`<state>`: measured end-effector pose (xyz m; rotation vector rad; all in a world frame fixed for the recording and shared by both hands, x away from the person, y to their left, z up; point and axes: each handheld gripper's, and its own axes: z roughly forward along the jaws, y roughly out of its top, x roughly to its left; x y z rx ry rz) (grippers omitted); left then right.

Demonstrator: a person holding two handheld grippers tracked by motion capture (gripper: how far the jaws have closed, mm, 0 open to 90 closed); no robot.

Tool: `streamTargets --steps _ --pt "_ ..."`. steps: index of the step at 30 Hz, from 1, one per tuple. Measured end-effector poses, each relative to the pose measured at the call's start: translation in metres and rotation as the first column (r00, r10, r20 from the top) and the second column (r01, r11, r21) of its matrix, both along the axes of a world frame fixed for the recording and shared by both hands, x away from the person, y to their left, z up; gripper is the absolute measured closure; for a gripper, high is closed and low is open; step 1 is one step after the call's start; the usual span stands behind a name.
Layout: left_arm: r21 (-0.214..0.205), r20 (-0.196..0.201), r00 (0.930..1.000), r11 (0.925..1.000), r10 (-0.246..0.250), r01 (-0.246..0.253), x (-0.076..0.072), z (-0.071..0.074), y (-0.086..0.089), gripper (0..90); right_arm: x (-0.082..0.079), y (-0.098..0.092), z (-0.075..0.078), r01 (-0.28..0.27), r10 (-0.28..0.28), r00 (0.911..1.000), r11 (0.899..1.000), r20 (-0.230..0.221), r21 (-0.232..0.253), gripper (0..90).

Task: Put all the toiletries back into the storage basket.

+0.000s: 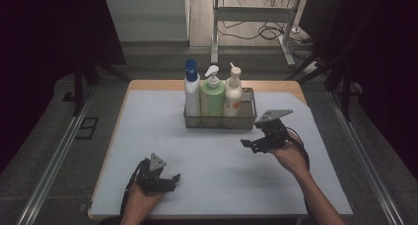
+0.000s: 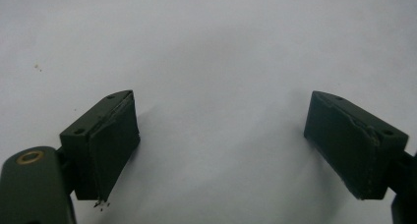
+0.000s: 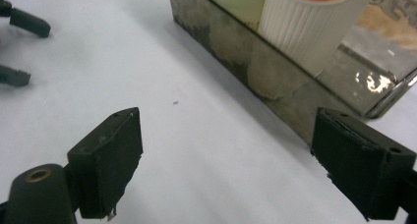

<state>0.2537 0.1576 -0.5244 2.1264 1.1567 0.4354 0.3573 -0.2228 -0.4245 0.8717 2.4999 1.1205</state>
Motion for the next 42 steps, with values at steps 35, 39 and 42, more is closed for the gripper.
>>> streamTargets --steps 35,39,42 --pt "0.003 0.003 1.0 1.0 -0.001 0.001 0.0 0.0 0.0 13.2 -0.064 -0.049 -0.093 0.094 -0.094 0.9936 0.996 -0.063 0.006 10.2" --pt "0.004 0.003 1.0 1.0 -0.001 0.001 0.0 0.0 0.0 13.2 -0.065 -0.048 -0.096 0.096 -0.096 0.9937 0.995 -0.058 -0.004 10.2" --pt "0.004 0.003 1.0 1.0 -0.001 0.001 0.0 0.0 0.0 13.2 -0.068 -0.043 -0.097 0.094 -0.096 0.9951 0.994 -0.026 -0.049 9.2"
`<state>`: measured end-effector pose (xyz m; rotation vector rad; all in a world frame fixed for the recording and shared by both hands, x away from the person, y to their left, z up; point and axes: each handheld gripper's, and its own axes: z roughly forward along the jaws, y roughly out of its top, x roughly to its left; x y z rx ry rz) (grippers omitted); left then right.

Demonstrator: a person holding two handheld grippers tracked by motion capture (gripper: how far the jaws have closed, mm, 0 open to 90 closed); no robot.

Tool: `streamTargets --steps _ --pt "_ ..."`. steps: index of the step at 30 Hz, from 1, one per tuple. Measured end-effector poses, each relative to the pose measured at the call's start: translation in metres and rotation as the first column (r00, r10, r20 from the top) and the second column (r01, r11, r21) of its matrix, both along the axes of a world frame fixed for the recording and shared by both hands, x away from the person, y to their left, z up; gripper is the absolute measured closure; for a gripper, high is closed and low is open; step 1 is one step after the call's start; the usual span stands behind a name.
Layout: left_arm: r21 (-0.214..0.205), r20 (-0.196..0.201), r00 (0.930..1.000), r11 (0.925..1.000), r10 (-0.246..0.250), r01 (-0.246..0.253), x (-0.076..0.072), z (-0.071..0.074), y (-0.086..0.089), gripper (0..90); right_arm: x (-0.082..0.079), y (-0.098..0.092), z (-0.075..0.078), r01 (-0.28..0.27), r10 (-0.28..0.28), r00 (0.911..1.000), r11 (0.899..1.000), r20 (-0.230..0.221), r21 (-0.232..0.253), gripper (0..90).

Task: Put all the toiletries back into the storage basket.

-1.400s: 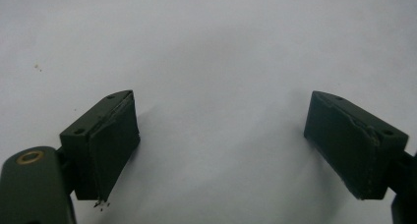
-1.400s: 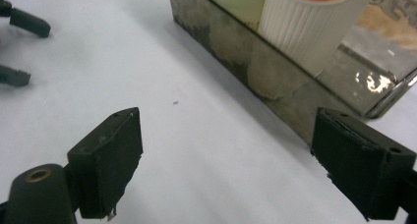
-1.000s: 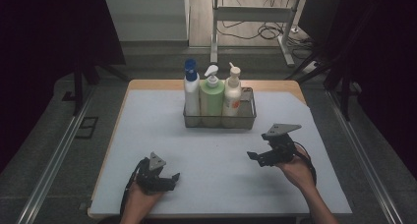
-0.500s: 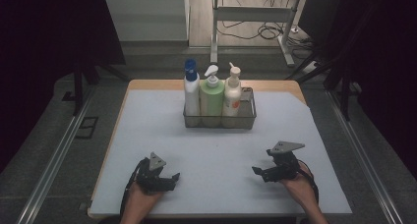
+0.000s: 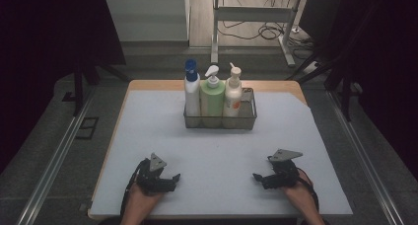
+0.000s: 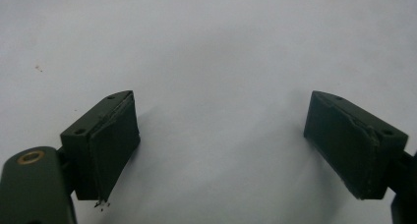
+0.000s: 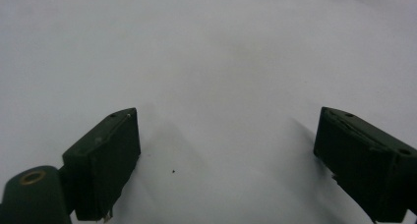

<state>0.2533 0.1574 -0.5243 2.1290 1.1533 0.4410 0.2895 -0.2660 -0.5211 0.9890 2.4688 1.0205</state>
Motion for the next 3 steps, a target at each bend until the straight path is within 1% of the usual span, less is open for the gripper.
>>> streamTargets --steps 3 --pt "-0.001 -0.002 1.0 1.0 0.001 -0.001 0.0001 0.0 0.0001 13.2 0.0001 -0.0004 -0.0002 0.005 -0.005 1.0 1.0 -0.004 0.003 9.1"
